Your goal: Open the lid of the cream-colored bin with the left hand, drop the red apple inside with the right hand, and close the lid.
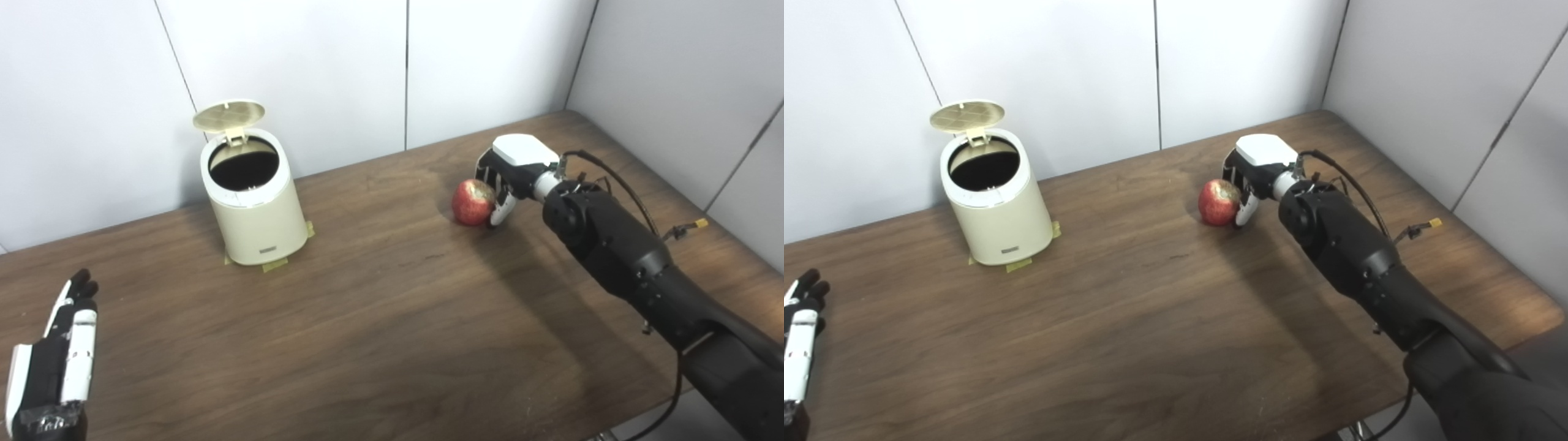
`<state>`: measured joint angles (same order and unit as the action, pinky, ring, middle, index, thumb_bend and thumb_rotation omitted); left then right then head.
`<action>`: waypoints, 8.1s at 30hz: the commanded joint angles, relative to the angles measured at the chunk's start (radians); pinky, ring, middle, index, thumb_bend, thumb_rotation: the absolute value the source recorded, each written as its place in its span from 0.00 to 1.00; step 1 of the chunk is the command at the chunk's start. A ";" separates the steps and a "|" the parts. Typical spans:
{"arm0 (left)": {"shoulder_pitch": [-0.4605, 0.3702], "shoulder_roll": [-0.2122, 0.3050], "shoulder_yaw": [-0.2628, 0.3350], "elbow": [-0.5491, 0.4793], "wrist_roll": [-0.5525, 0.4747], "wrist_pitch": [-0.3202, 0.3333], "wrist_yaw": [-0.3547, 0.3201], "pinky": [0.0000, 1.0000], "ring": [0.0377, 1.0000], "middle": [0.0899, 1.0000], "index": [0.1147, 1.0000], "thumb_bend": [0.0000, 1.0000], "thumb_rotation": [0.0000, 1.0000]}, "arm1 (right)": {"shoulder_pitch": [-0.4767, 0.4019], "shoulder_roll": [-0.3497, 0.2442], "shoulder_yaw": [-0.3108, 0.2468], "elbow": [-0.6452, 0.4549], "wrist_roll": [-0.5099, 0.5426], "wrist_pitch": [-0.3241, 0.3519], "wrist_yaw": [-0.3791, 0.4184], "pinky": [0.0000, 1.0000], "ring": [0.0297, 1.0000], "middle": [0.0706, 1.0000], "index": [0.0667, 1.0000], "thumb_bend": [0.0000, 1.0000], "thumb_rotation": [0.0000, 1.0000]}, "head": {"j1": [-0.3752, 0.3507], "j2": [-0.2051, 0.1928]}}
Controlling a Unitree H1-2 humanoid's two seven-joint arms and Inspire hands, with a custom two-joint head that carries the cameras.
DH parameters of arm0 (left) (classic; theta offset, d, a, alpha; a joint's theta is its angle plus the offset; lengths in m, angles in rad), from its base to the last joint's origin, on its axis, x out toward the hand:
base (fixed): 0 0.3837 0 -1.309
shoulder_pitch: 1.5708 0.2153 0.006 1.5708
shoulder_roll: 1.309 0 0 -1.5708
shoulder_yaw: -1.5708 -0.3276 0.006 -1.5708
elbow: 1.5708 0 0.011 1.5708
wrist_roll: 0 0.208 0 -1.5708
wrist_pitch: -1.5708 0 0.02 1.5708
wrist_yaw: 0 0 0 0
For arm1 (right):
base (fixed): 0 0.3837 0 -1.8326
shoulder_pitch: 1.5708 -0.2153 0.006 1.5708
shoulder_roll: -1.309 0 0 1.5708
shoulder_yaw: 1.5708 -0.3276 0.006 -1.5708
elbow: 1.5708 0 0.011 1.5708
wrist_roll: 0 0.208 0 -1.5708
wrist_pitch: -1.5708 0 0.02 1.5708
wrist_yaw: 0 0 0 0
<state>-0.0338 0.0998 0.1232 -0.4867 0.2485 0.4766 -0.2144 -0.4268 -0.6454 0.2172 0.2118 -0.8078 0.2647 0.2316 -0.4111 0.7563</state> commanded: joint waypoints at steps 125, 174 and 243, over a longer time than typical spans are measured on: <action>-0.017 0.092 -0.083 0.009 -0.020 -0.015 0.068 1.00 0.98 0.96 0.98 0.30 0.98 | -0.277 0.041 0.067 0.196 0.000 0.079 -0.020 0.66 0.75 0.78 0.78 1.00 0.15 | 0.095 -0.010; -0.007 0.082 -0.086 -0.002 -0.014 -0.012 0.062 1.00 0.98 0.96 0.99 0.26 1.00 | -0.186 0.091 0.001 0.149 0.091 -0.099 -0.322 0.45 0.41 0.48 0.44 0.52 0.00 | 0.111 -0.017; 0.024 -0.029 -0.191 0.038 0.062 -0.055 0.140 0.97 0.97 0.95 1.00 0.35 0.97 | -0.513 0.528 0.079 0.217 0.054 -0.215 -0.361 0.38 0.37 0.47 0.49 0.52 0.00 | 0.364 -0.081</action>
<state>0.0193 0.0723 -0.0664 -0.4259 0.3084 0.4566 -0.0904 -0.8619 -0.1135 0.3046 0.4403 -0.7582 0.0712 -0.0910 -0.0460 0.6749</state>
